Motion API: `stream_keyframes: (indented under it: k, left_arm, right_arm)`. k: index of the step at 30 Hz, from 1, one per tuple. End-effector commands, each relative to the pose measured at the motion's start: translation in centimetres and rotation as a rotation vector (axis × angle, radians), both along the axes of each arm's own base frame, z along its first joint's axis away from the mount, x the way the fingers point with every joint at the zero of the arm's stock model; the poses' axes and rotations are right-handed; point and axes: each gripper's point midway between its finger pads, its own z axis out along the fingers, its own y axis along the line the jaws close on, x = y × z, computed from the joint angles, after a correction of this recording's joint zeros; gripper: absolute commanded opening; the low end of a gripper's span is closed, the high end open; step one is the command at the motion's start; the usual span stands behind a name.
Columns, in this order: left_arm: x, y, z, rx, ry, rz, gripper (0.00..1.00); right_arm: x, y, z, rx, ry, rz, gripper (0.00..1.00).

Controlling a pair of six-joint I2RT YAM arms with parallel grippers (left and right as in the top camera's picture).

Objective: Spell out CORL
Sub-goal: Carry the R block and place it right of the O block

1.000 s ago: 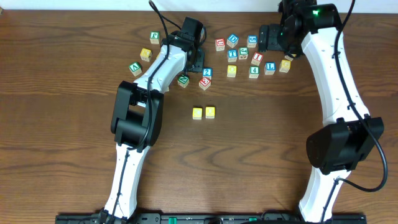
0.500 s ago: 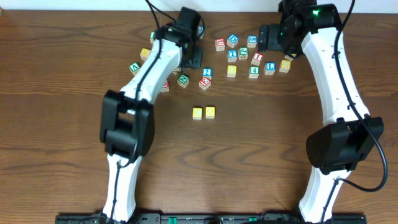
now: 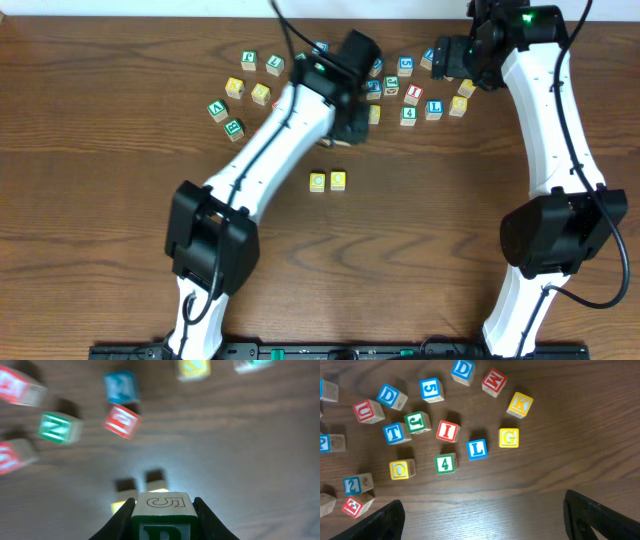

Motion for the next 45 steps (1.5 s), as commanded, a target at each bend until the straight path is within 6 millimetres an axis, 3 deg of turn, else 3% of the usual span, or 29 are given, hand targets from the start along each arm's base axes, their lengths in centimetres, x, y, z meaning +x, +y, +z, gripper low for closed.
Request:
stream_keyframes:
  k: [1,7,11,23,45]
  left_arm:
    - [-2.5,-1.9,-2.2,0.023,0.045,-0.022,0.18]
    - [-4.4,-3.3,-6.7,0.04,0.048,0.05,0.19]
    - [-3.7,-2.1,-8.7,0.096,-0.024,0.157,0.19]
    - [-3.4,-2.4,-12.1,0.067,-0.038,0.179,0.19]
    - [-3.2,-2.5,-12.6,0.065,-0.036,0.187,0.41]
  right_arm:
    - [0.0,-1.0,-0.3,-0.009,0.009,-0.009,0.95]
    - [-0.1,-1.4,-0.3,-0.012,0.012,-0.009,0.95]
    - [-0.4,-1.4,-0.5,-0.013,0.029,-0.009,0.95]
    - [-1.0,-1.4,-0.7,-0.014,0.051,-0.009,0.94]
    - [-1.2,-1.5,-0.8,-0.015,0.062,-0.009,0.95]
